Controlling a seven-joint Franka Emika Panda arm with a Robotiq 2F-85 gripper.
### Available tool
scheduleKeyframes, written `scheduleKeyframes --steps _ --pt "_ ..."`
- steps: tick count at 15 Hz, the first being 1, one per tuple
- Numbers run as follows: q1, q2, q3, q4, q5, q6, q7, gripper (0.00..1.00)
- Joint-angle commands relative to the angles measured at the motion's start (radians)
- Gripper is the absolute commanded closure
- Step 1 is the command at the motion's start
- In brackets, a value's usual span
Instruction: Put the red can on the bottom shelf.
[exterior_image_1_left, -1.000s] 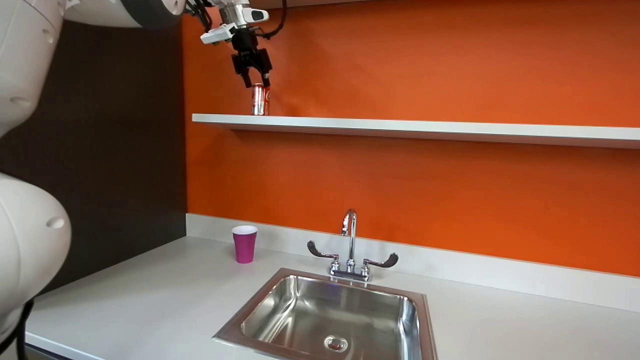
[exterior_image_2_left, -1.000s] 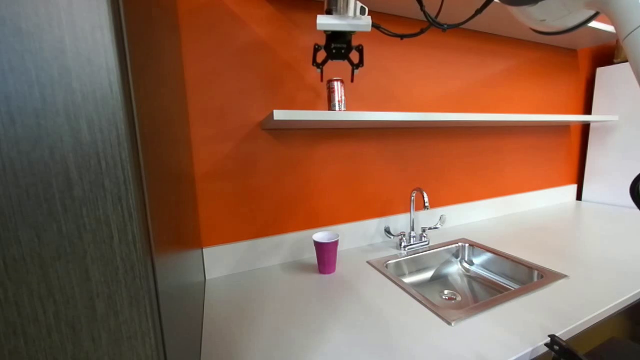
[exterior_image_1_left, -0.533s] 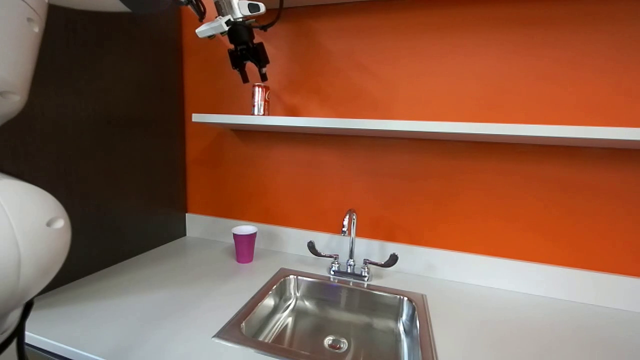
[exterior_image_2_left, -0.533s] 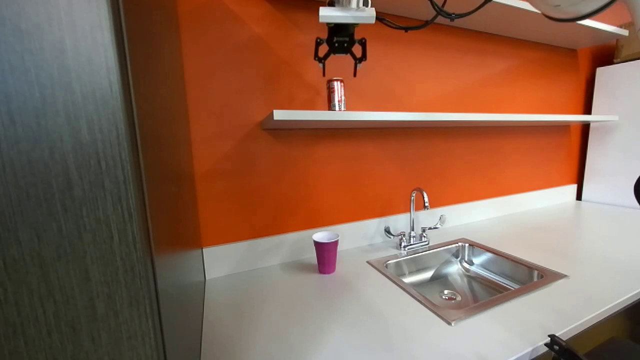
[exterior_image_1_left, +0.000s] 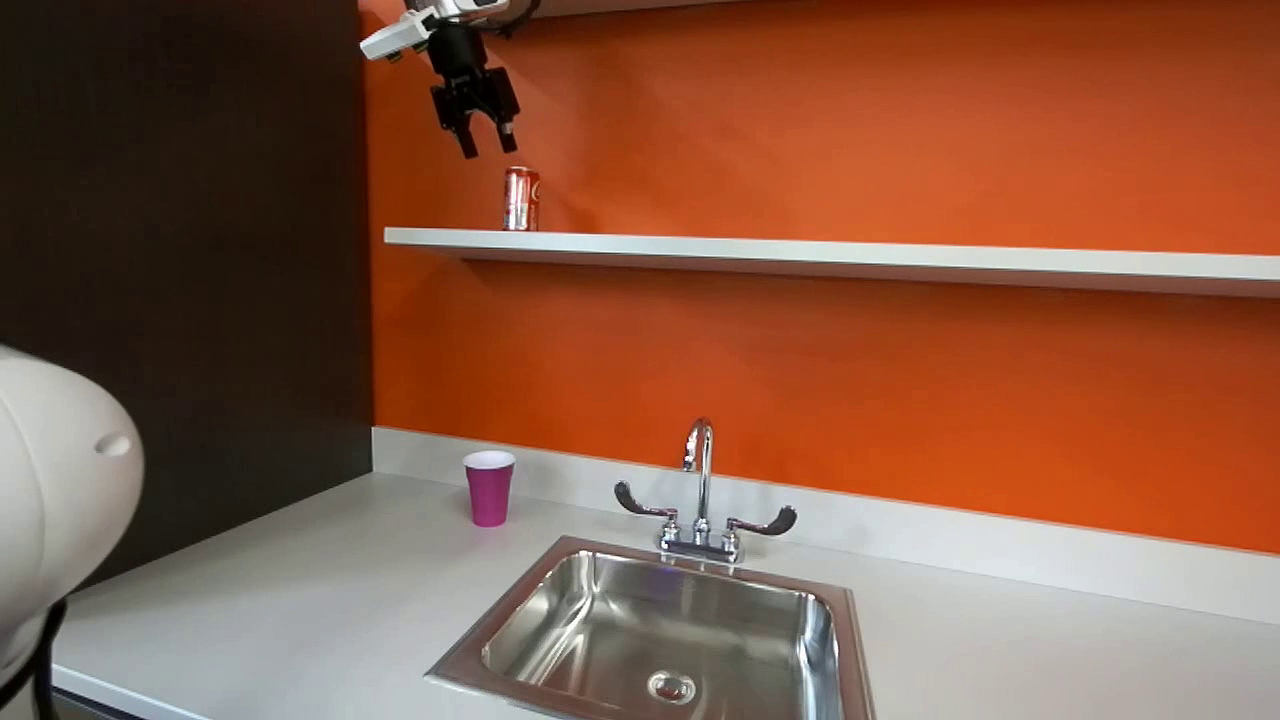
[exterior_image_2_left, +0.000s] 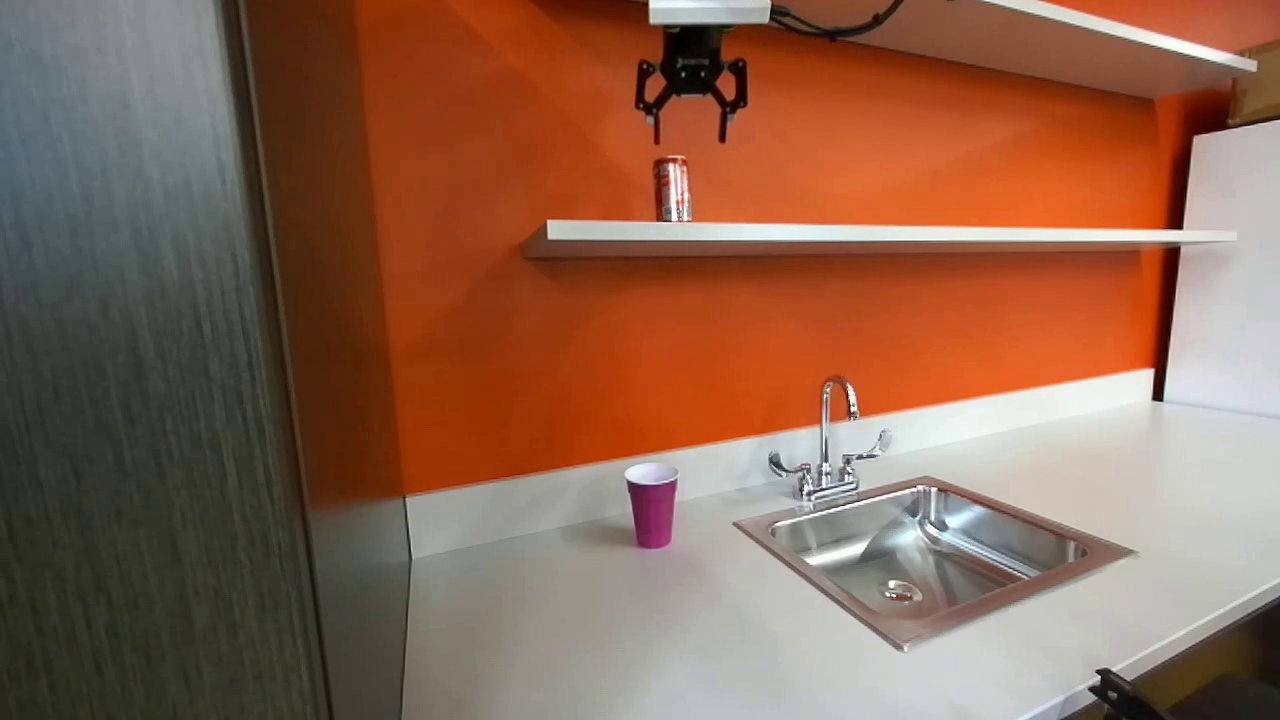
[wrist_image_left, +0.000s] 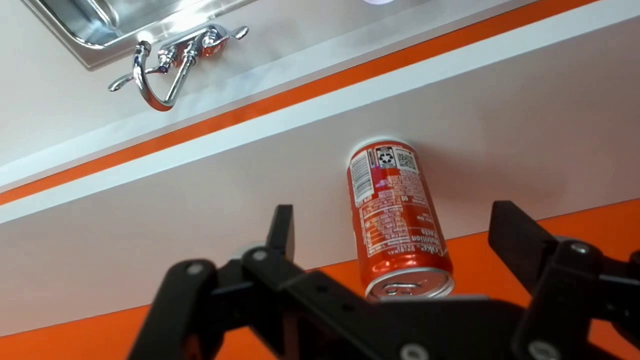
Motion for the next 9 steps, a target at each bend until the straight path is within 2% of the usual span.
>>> scheduleKeyframes --steps 1,6,9 --pt "-0.001 -0.162 0.004 -0.209 0.013 0.052 -0.02 0.0" --pt "0.021 -0.336 -0.005 -0.434 0.061 0.039 -0.043 0.0" --pt "0.011 -0.412 -0.001 -0.546 0.109 0.023 -0.086 0.0"
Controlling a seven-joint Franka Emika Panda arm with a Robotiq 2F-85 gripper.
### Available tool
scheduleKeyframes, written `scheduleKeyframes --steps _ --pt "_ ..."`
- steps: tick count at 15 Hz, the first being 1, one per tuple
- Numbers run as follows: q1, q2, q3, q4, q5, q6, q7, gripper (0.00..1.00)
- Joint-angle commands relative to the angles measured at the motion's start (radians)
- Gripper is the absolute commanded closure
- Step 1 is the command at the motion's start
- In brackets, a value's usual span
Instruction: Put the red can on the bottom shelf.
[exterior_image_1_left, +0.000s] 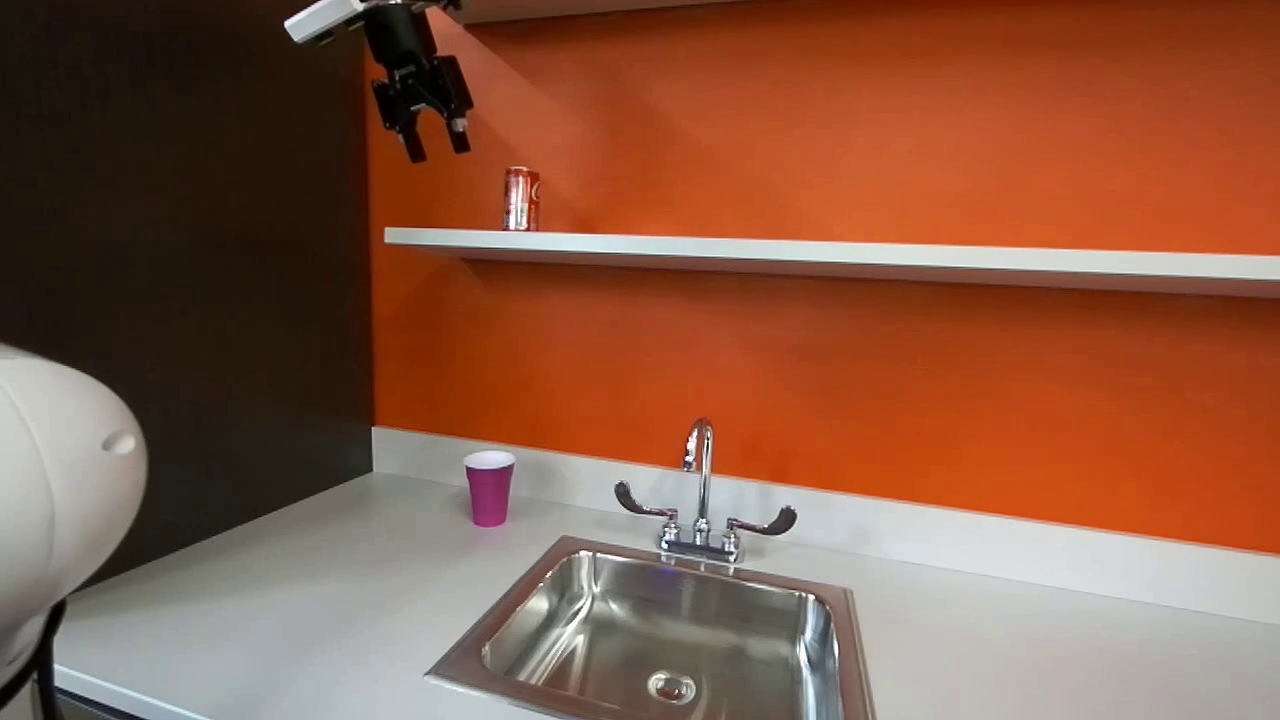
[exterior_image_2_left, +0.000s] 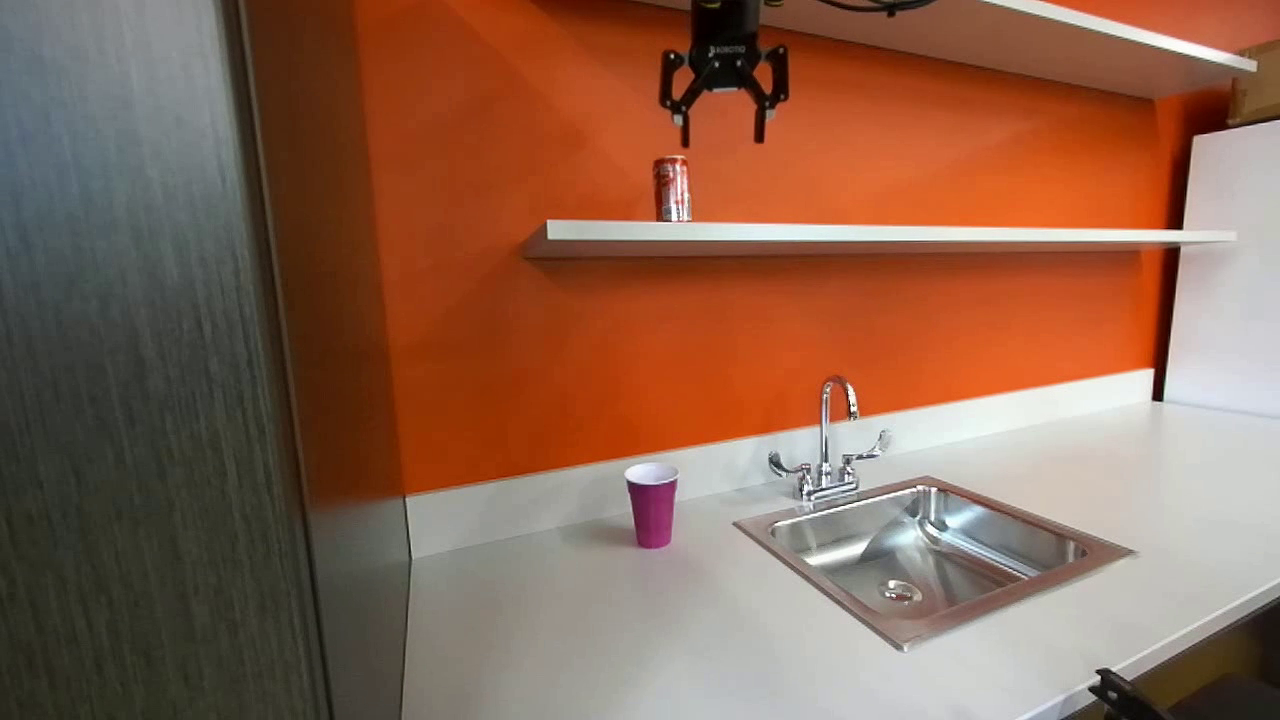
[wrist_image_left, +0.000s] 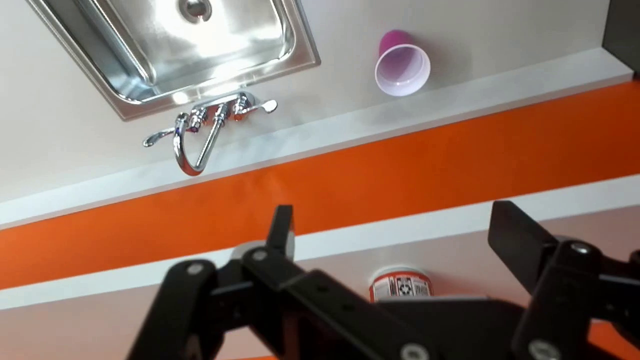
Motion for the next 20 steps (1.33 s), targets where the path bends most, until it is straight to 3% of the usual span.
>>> scheduleKeyframes --steps 1,9,14,20 --pt "-0.011 -0.126 -0.003 -0.181 0.063 0.004 -0.076 0.0" --pt "-0.015 -0.2 -0.019 -0.428 0.091 0.032 -0.248 0.0" --pt "-0.012 -0.184 -0.043 -0.568 0.082 0.168 -0.384 0.0" --pt "-0.016 -0.183 -0.06 -0.718 0.105 0.358 -0.402 0.0"
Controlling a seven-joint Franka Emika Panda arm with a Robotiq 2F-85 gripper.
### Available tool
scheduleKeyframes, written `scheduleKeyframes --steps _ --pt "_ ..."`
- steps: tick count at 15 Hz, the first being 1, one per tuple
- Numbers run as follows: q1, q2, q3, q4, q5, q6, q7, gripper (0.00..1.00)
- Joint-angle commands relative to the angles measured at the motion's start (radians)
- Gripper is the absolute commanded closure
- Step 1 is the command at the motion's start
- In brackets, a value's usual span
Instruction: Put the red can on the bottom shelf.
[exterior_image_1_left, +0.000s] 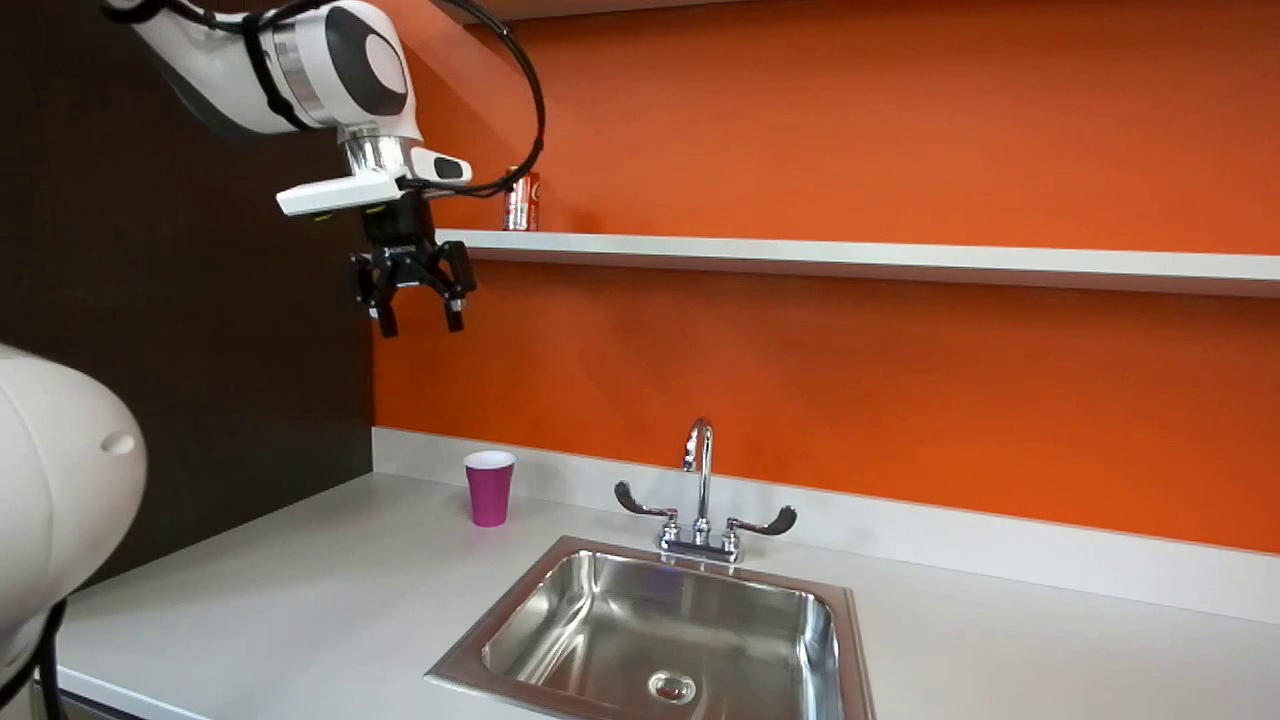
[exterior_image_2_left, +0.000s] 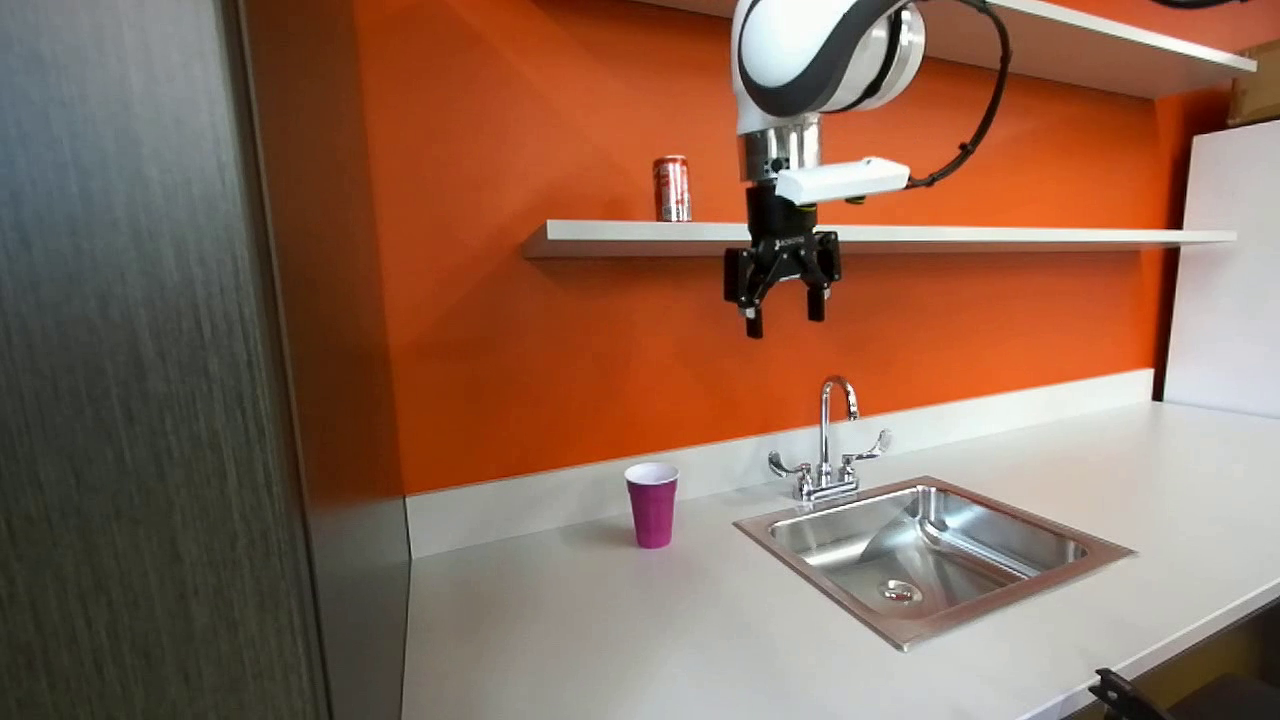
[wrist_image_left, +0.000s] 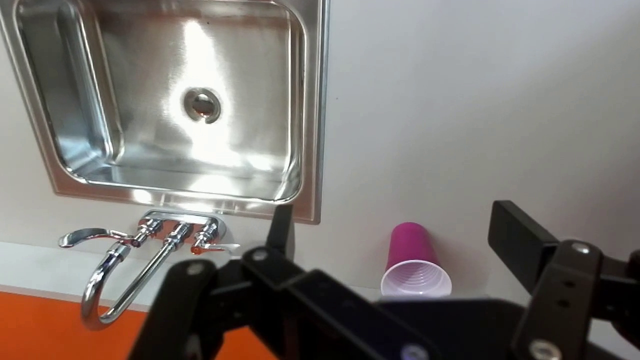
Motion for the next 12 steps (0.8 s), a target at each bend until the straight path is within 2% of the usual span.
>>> scheduleKeyframes --steps 1,8,9,12 --pt "-0.013 -0.026 -0.007 -0.084 0.033 0.091 -0.036 0.0" --pt "-0.024 -0.024 -0.024 -0.157 0.083 0.117 -0.013 0.0" --pt "-0.024 -0.002 -0.009 -0.127 0.065 0.096 -0.007 0.0" --pt "-0.029 -0.002 -0.012 -0.139 0.068 0.098 -0.007 0.0"
